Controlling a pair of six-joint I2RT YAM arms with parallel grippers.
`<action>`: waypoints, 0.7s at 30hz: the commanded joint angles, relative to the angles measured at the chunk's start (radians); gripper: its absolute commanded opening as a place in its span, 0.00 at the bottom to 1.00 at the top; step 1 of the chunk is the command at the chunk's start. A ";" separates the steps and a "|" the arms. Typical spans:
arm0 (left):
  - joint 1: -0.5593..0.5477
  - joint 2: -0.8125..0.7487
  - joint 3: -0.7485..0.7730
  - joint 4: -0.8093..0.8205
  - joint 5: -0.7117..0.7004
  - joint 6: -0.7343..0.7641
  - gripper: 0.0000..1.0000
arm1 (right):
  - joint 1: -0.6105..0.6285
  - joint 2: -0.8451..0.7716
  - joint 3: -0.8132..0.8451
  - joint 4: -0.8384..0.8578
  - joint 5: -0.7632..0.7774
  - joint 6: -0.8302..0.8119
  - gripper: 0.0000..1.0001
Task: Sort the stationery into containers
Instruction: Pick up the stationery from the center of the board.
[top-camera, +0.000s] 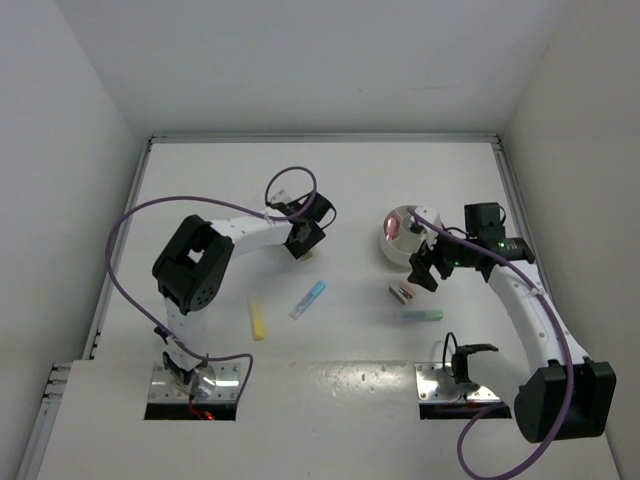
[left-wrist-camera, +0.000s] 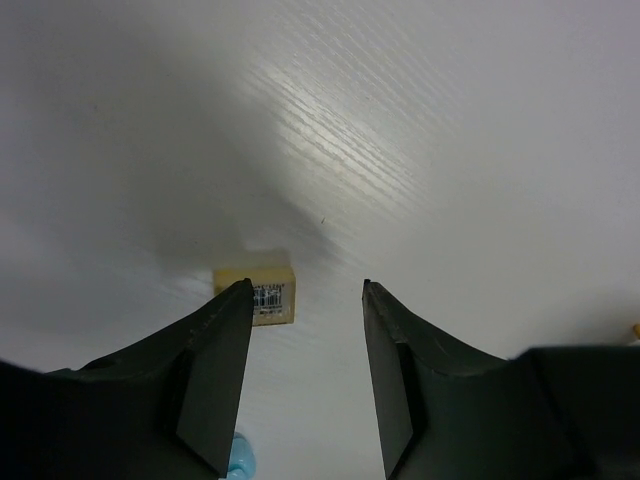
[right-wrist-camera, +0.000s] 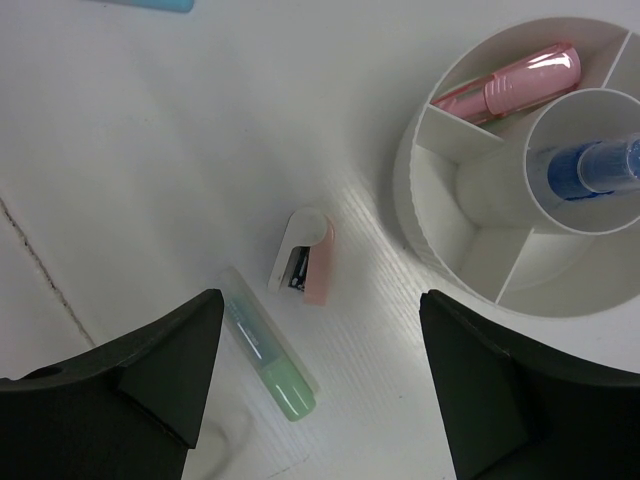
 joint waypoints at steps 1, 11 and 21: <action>-0.005 -0.004 0.022 -0.043 -0.004 0.025 0.54 | 0.005 -0.016 0.011 0.023 -0.034 -0.027 0.80; -0.027 -0.058 -0.007 -0.063 -0.020 0.034 0.54 | 0.005 -0.016 0.011 0.023 -0.034 -0.027 0.80; -0.045 -0.058 -0.026 -0.085 -0.019 0.011 0.54 | 0.005 -0.016 0.011 0.023 -0.034 -0.027 0.80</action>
